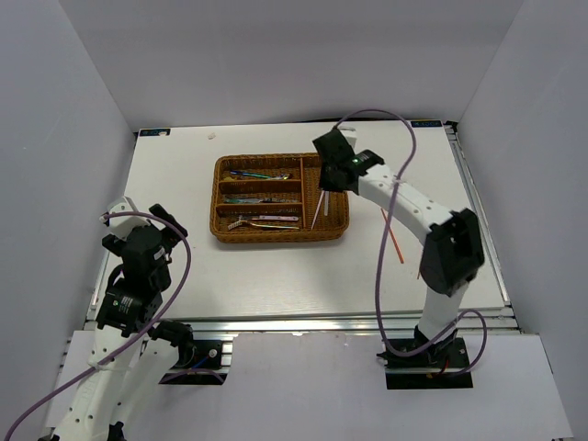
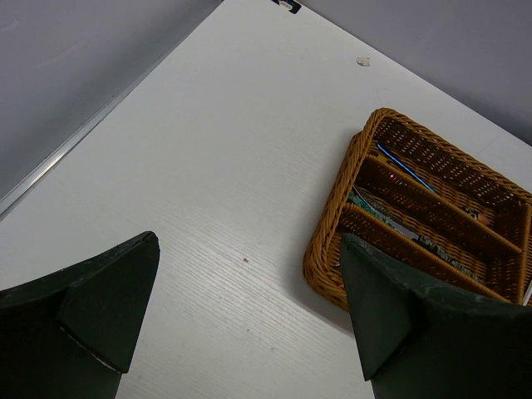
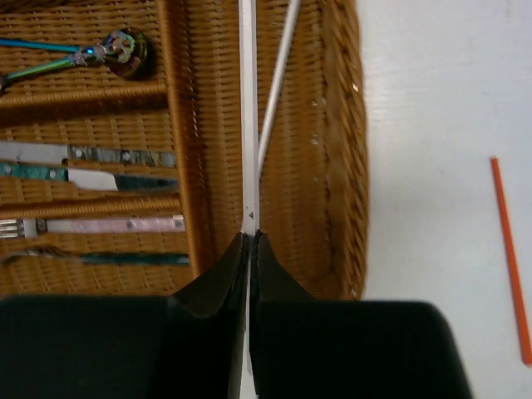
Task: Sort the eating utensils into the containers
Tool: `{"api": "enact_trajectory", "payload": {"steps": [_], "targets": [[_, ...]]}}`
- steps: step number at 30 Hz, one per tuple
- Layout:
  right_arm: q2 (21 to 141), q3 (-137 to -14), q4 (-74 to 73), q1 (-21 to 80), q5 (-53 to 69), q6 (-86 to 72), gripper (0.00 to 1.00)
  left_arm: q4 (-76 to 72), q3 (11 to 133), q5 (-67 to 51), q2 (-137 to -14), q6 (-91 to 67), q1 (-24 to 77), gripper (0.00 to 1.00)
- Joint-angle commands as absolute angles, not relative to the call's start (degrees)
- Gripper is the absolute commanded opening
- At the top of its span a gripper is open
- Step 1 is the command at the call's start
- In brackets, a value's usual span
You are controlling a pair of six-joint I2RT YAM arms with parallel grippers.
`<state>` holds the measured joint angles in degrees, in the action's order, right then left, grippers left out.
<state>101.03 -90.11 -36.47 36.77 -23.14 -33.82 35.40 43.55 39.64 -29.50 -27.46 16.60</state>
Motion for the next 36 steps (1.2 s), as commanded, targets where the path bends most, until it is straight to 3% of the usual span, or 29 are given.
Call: {"api": "enact_trajectory", "payload": {"steps": [1, 5, 17, 20, 23, 24, 26, 27, 31, 36], "targets": [[107.12, -97.36, -40.6, 36.74, -22.5, -32.08, 0.0, 35.07, 43.24, 40.17, -29.44, -27.51, 16.35, 0.98], [114.07, -103.7, -42.27, 36.74, -21.89, -32.34, 0.0, 35.16, 43.33, 39.9, -29.88, -27.42, 16.35, 0.98], [119.09, -103.35, -38.32, 36.65, -21.97, -30.32, 0.0, 34.81, 43.24, 39.29, -29.53, -26.98, 16.35, 0.98], [119.53, -104.76, -38.67, 36.39, -21.1, -30.06, 0.08, 34.89, 43.24, 39.11, -29.71, -26.98, 16.35, 0.98], [119.53, -105.82, -39.81, 36.21, -21.0, -30.06, 0.28, 34.98, 43.24, 39.2, -29.62, -26.98, 16.35, 0.98], [119.44, -106.08, -40.25, 36.21, -20.92, -30.06, 0.4, 34.89, 43.24, 39.2, -29.53, -26.98, 16.43, 0.98], [118.48, -106.17, -41.3, 36.12, -21.44, -30.06, 0.46, 34.89, 43.24, 39.2, -29.44, -26.98, 16.35, 0.98], [117.95, -105.91, -41.48, 36.12, -22.23, -29.97, 0.54, 34.89, 43.24, 39.11, -29.44, -26.98, 16.35, 0.98], [111.65, -101.88, -41.75, 34.98, -23.56, -28.66, 0.56, 34.98, 43.24, 39.02, -29.62, -26.89, 16.44, 0.98], [100.13, -83.03, -33.51, 31.39, -22.77, -23.48, 0.56, 34.72, 43.15, 38.76, -29.27, -26.81, 16.35, 0.98]]}}
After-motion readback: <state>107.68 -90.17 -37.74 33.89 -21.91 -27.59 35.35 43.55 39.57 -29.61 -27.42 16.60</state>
